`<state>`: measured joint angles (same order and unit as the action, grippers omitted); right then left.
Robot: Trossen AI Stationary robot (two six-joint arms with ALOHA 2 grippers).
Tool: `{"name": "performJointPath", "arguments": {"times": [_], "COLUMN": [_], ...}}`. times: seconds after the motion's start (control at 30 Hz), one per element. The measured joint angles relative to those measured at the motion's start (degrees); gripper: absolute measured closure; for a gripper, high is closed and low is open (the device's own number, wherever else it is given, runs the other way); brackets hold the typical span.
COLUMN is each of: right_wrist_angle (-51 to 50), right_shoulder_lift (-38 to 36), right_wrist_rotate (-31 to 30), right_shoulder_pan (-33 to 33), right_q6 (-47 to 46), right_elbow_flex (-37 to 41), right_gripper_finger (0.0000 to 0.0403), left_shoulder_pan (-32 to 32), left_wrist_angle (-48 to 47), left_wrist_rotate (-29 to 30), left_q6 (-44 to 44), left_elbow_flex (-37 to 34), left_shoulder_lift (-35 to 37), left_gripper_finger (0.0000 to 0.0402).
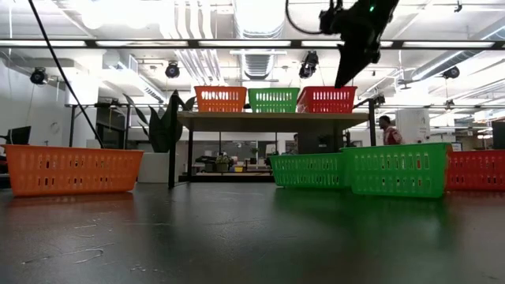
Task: Stack baskets on shelf by color
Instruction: Put the bottom left red bin on the shelf, then stack the top orange bin on top of the orange bin on the shelf
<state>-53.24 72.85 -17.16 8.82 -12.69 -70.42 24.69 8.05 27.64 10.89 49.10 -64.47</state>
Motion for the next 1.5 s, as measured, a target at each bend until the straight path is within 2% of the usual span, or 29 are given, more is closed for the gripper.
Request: {"name": "performJointPath", "arguments": {"times": [0.23, 0.57, 0.87, 1.1, 1.27, 1.4, 1.5], "right_wrist_angle": [0.1, 0.18, -0.1, -6.28, -12.67, -13.78, -13.44], "right_shoulder_lift": [4.32, 5.21, 5.18, 2.71, 1.14, -1.18, -3.0], "right_wrist_rotate": [-3.92, -3.89, -3.39, -2.16, -5.52, -3.93, -1.6], "right_shoulder_pan": [3.07, 7.01, 6.57, 5.03, 7.1, 7.34, 3.83], "right_q6": [3.57, 6.3, 6.3, 5.77, 4.9, 4.76, 3.1], "right_elbow_flex": [-2.44, -3.51, -3.89, -11.41, -16.81, -17.25, -16.23], "right_gripper_finger": [0.0394, 0.0394, 0.0394, 0.0394, 0.0394, 0.0394, 0.0394], "left_shoulder_pan": [0.0, 0.0, 0.0, 0.0, -0.02, 0.14, 0.42], "left_wrist_angle": [0.0, 0.02, 0.02, 0.02, 0.01, -1.47, -5.84], "left_wrist_rotate": [0.0, 0.0, 0.0, 0.0, 0.0, -0.05, -0.17], "left_q6": [0.0, 0.03, 0.03, 0.03, -0.01, -2.3, -7.47], "left_elbow_flex": [0.0, 0.0, 0.0, 0.0, 0.0, 0.0, -0.11], "left_shoulder_lift": [0.0, 0.0, 0.0, 0.0, 0.0, 0.02, 0.01], "left_gripper_finger": [0.0292, 0.0292, 0.0292, 0.0292, 0.0292, 0.0292, 0.0292]}}
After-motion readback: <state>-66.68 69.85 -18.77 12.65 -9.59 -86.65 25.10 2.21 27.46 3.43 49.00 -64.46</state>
